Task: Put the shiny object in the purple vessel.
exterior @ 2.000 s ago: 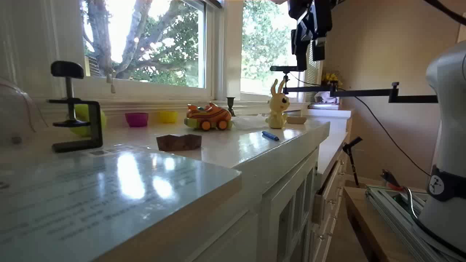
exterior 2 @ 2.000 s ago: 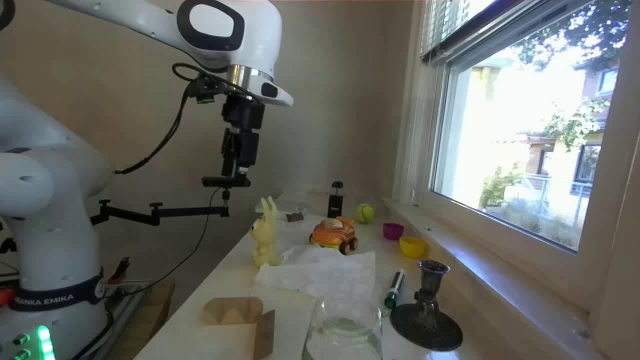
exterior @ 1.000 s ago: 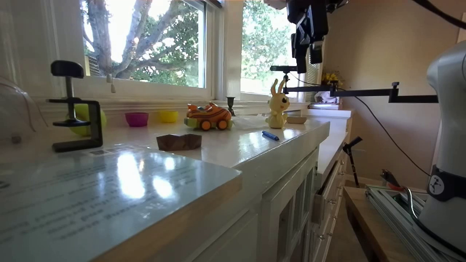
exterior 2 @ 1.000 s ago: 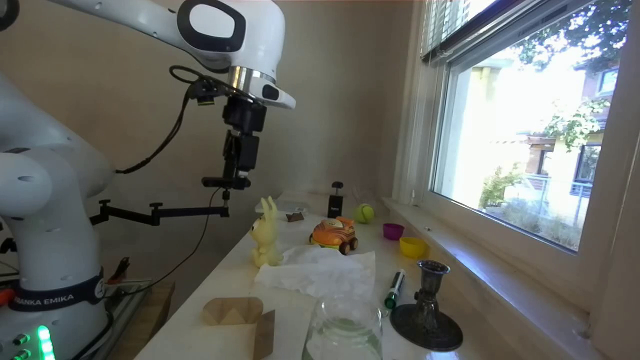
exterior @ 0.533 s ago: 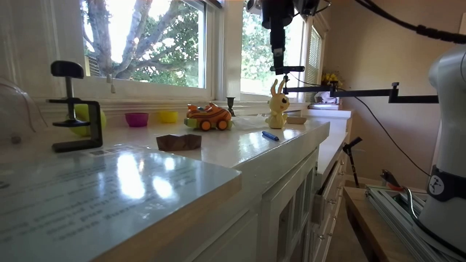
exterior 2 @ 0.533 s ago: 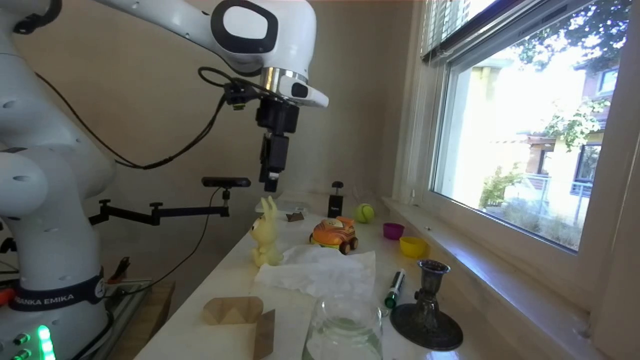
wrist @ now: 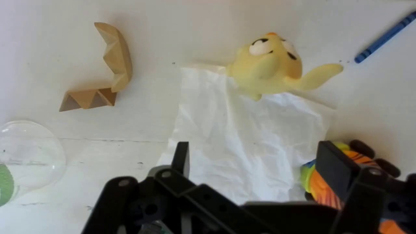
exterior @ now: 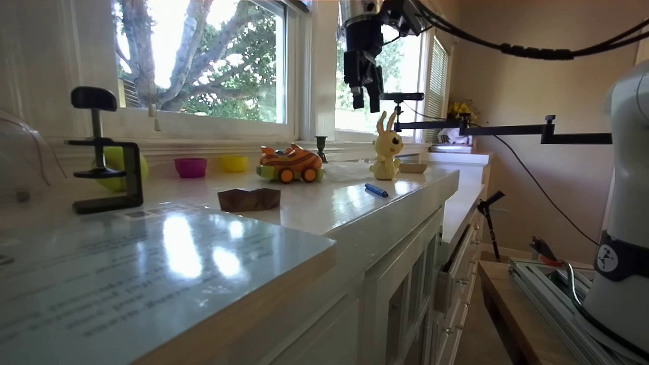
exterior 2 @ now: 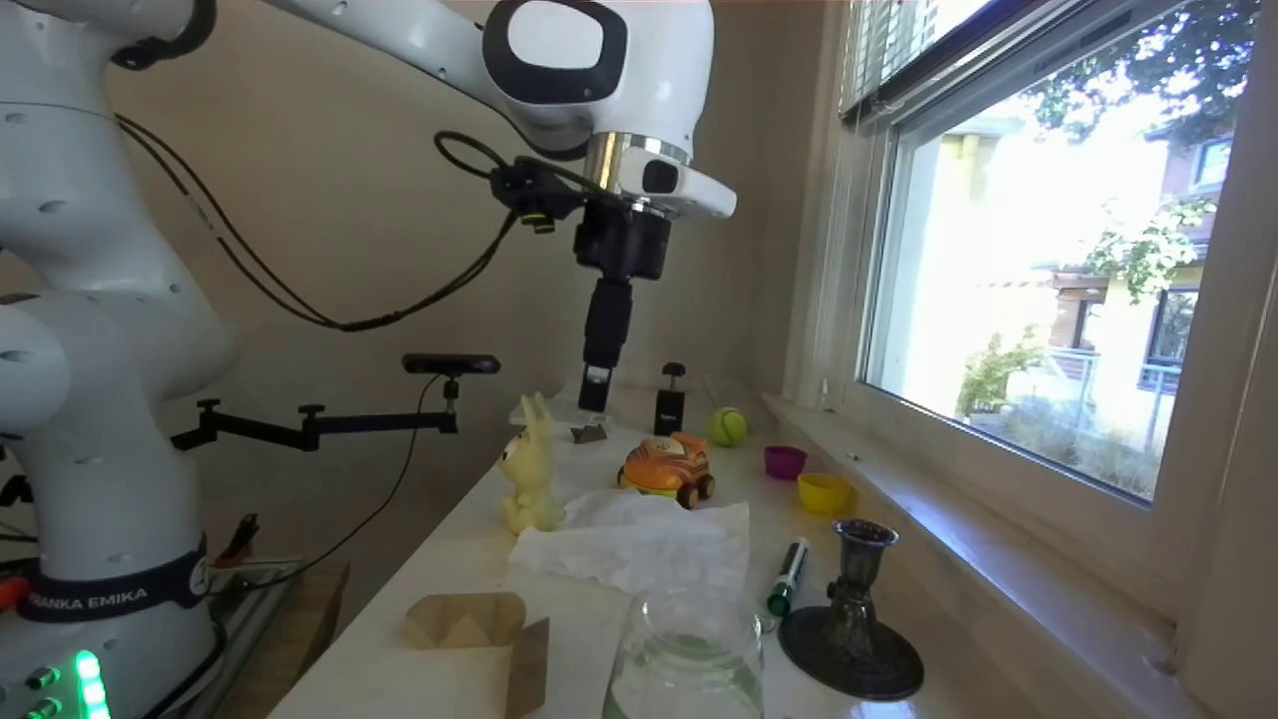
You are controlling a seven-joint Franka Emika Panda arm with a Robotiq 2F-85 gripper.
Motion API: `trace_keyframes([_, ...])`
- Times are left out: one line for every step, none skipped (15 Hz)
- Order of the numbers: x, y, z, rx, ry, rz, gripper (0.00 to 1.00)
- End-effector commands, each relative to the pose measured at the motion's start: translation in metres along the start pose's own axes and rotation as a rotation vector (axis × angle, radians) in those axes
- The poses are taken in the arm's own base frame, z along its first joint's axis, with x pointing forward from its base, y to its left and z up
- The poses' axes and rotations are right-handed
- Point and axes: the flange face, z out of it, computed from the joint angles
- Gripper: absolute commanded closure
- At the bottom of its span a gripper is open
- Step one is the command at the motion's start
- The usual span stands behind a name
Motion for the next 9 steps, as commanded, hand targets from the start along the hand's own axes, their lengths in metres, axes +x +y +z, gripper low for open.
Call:
trace_keyframes([0.014,0.036,0.004,-0.021,0.027,0.154,0.00])
trace_keyframes([0.015,0.045,0.008,-0.021,0.022,0.185,0.00])
trace_keyframes([0.016,0.056,0.011,-0.024,0.028,0.221,0.00])
trace_keyframes([0.017,0.067,0.016,-0.026,0.036,0.257,0.00])
trace_keyframes([0.019,0.076,0.019,-0.026,0.039,0.286,0.00])
trace_keyframes([0.021,0.085,0.023,-0.028,0.042,0.309,0.00])
trace_keyframes([0.023,0.092,0.028,-0.015,0.050,0.313,0.00])
trace_keyframes([0.025,0.097,0.031,-0.014,0.064,0.316,0.00])
trace_keyframes([0.028,0.101,0.033,-0.011,0.079,0.305,0.00])
